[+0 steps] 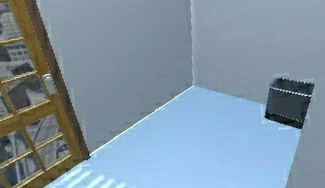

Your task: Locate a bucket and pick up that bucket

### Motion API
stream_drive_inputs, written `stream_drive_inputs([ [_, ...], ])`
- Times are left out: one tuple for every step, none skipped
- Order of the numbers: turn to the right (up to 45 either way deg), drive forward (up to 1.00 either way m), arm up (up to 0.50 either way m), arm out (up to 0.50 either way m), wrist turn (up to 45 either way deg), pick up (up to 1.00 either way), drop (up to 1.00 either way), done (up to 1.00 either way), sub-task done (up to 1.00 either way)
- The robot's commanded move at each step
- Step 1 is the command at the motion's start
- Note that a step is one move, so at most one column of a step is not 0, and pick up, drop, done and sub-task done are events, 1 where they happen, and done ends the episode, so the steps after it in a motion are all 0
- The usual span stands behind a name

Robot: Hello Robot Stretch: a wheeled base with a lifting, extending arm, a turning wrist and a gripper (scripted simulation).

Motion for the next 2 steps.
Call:
stream_drive_inputs([
  [0.0,0.0,0.0,0.0,45.0,0.0,0.0,0.0,0.0],
  [0.0,0.0,0.0,0.0,45.0,0.0,0.0,0.0,0.0],
])
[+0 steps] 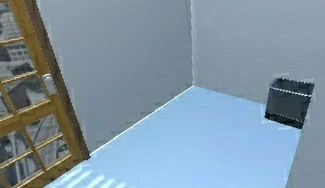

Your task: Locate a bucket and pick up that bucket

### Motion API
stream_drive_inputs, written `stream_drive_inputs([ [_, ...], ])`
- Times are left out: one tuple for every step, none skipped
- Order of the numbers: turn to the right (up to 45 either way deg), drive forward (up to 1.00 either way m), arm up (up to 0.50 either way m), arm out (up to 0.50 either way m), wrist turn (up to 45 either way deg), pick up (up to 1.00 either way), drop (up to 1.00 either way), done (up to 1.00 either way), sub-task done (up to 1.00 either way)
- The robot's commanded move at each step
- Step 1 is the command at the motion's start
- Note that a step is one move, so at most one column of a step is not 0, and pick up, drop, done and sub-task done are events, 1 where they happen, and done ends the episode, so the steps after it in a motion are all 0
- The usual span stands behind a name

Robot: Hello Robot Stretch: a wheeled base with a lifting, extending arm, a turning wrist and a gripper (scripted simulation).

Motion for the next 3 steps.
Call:
stream_drive_inputs([
  [0.0,0.0,0.0,0.0,45.0,0.0,0.0,0.0,0.0],
  [0.0,0.0,0.0,0.0,3.0,0.0,0.0,0.0,0.0],
  [0.0,0.0,-0.3,0.0,0.0,0.0,0.0,0.0,0.0],
])
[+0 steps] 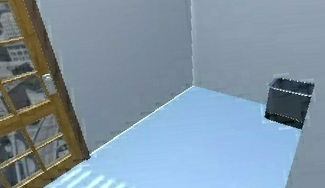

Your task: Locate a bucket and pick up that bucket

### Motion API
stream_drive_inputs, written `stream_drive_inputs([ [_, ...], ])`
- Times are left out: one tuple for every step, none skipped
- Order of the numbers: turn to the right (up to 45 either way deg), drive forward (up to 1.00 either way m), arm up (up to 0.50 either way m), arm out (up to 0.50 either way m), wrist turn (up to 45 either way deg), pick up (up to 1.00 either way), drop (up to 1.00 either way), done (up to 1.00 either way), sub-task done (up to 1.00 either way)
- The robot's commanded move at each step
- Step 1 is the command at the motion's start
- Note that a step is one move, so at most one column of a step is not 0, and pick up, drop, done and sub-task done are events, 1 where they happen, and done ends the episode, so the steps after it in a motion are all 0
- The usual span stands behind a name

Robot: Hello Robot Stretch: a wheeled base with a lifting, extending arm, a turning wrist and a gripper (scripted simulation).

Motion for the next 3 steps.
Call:
stream_drive_inputs([
  [0.0,0.0,0.0,0.0,0.0,1.0,0.0,0.0,0.0],
  [0.0,0.0,0.1,0.0,0.0,0.0,0.0,0.0,0.0],
  [0.0,0.0,0.0,0.0,0.0,0.0,0.0,1.0,0.0],
])
